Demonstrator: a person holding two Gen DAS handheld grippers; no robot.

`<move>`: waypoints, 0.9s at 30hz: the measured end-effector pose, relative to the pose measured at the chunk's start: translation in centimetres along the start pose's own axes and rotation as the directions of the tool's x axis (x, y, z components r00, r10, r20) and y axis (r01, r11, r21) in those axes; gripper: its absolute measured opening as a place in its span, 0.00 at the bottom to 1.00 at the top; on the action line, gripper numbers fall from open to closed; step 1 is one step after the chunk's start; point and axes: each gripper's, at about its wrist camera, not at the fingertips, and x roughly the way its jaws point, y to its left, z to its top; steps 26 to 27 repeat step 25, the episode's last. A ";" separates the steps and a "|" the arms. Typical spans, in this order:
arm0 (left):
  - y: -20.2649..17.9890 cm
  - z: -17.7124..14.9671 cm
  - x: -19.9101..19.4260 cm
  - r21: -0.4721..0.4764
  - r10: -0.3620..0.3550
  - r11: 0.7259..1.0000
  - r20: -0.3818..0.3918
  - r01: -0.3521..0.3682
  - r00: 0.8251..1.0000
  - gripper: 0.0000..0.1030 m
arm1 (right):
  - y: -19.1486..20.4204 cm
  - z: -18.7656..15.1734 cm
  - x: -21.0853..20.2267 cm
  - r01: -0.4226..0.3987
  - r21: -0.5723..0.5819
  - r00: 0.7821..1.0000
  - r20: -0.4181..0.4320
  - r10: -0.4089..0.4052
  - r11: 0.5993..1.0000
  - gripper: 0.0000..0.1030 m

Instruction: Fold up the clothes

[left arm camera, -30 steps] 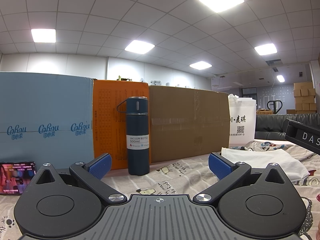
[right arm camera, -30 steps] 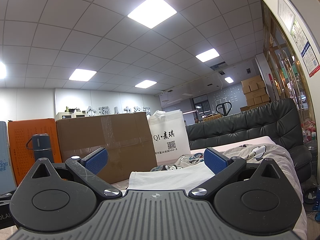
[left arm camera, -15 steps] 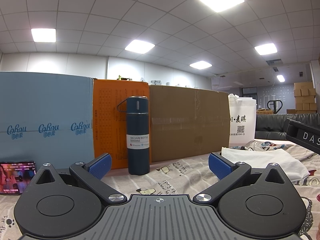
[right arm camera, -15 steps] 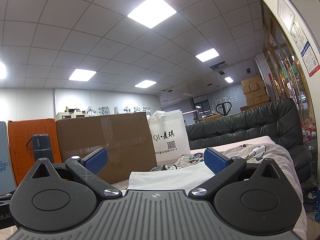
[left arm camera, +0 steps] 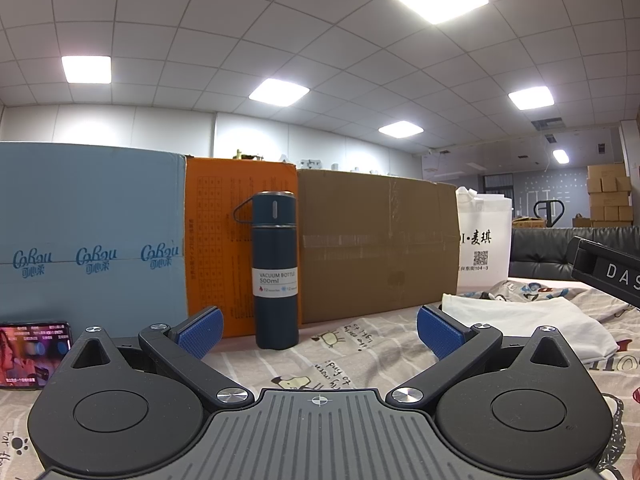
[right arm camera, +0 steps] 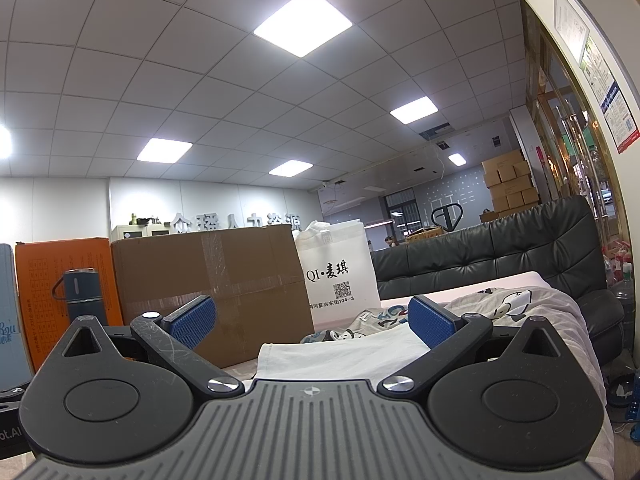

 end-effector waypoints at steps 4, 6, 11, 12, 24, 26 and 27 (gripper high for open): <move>0.0 0.0 0.0 -0.001 0.000 1.000 0.001 0.000 1.000 1.00 | 0.0 0.0 0.0 0.001 0.000 1.000 0.000 -0.001 1.000 1.00; 0.0 0.0 0.0 -0.001 -0.001 1.000 0.001 0.001 1.000 1.00 | 0.0 0.0 0.0 0.000 0.001 1.000 0.000 0.000 1.000 1.00; 0.0 0.0 0.0 0.000 -0.003 1.000 0.001 0.003 1.000 1.00 | 0.0 0.0 -0.1 0.001 0.001 1.000 0.000 -0.001 1.000 1.00; 0.0 0.0 0.0 0.000 -0.003 1.000 0.001 0.003 1.000 1.00 | 0.0 0.0 -0.1 0.001 0.001 1.000 -0.001 -0.001 1.000 1.00; -0.1 0.0 0.0 0.000 -0.007 1.000 0.003 0.007 1.000 1.00 | 0.2 0.0 -0.3 0.004 -0.001 1.000 -0.004 -0.004 1.000 1.00; -0.1 0.1 0.0 0.000 -0.006 1.000 0.002 0.006 1.000 1.00 | 0.2 0.0 -0.3 0.004 -0.001 1.000 -0.004 -0.004 1.000 1.00; -0.1 0.1 0.0 0.000 -0.006 1.000 0.002 0.006 1.000 1.00 | 0.2 0.0 -0.3 0.004 -0.001 1.000 -0.004 -0.004 1.000 1.00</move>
